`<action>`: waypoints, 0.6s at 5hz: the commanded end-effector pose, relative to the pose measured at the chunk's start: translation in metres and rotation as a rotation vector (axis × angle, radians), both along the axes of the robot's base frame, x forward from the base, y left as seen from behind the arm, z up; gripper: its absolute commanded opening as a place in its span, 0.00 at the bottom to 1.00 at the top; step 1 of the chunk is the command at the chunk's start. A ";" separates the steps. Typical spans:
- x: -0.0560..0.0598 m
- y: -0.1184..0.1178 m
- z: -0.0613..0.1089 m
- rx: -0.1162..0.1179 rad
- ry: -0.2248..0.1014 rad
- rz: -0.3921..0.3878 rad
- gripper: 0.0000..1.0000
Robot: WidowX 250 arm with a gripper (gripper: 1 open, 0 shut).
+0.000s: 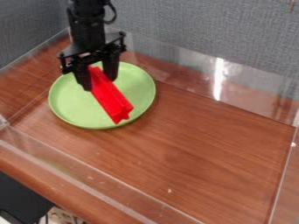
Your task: Put the red object on the green plate
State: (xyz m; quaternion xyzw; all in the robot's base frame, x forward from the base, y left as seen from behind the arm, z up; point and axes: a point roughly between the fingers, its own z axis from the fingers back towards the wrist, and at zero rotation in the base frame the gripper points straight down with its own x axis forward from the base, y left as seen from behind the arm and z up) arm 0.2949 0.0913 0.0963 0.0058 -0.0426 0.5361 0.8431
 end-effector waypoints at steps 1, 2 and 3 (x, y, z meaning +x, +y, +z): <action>0.012 -0.004 0.027 0.042 -0.050 -0.153 0.00; -0.001 0.004 0.028 0.056 -0.044 -0.284 0.00; -0.014 0.015 0.033 0.064 -0.039 -0.435 0.00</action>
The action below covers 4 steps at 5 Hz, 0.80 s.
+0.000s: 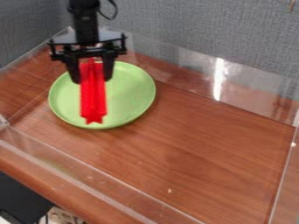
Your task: Put the red object on the green plate
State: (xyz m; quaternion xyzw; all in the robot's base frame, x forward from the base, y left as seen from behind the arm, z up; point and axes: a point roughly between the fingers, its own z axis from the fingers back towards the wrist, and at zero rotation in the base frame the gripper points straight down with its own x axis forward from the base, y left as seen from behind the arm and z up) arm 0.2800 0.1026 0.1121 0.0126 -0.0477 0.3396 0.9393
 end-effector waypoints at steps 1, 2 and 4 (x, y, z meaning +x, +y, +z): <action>-0.008 0.008 0.025 0.021 -0.039 -0.212 0.00; -0.003 0.013 0.027 0.022 -0.022 -0.346 0.00; 0.007 0.005 0.037 0.011 -0.005 -0.571 0.00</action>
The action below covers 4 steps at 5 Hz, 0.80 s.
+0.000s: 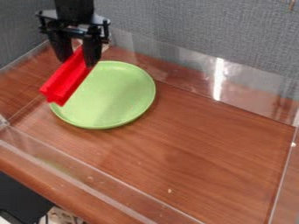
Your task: Put the red object on the green plate
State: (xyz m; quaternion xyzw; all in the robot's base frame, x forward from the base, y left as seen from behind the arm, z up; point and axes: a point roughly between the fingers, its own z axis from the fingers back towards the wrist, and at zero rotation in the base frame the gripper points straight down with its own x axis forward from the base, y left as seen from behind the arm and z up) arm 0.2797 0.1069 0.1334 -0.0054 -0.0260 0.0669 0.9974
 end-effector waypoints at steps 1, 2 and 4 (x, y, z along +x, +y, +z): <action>0.008 -0.008 0.022 0.013 -0.048 -0.110 0.00; 0.008 -0.012 0.019 0.009 -0.046 -0.159 1.00; 0.012 -0.014 0.011 0.020 -0.038 -0.128 1.00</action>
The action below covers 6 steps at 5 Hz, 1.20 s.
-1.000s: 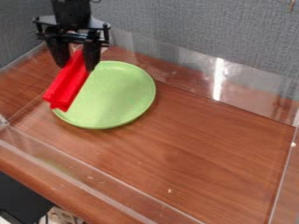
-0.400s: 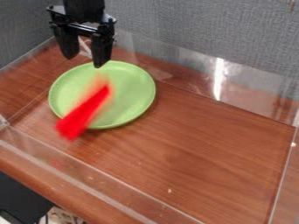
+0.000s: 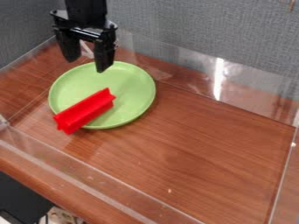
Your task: Put the red object on the green plate
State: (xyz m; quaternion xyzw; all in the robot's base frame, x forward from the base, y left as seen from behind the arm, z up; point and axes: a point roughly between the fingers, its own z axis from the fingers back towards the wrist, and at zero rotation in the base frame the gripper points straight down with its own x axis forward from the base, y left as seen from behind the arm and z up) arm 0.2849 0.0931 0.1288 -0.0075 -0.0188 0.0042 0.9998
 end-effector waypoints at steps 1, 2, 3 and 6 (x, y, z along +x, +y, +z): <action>0.012 -0.003 0.023 0.032 -0.066 0.086 1.00; 0.014 0.009 0.025 0.039 -0.084 0.125 1.00; 0.012 0.024 0.025 0.037 -0.095 0.151 1.00; 0.015 0.026 0.047 0.009 -0.082 0.042 1.00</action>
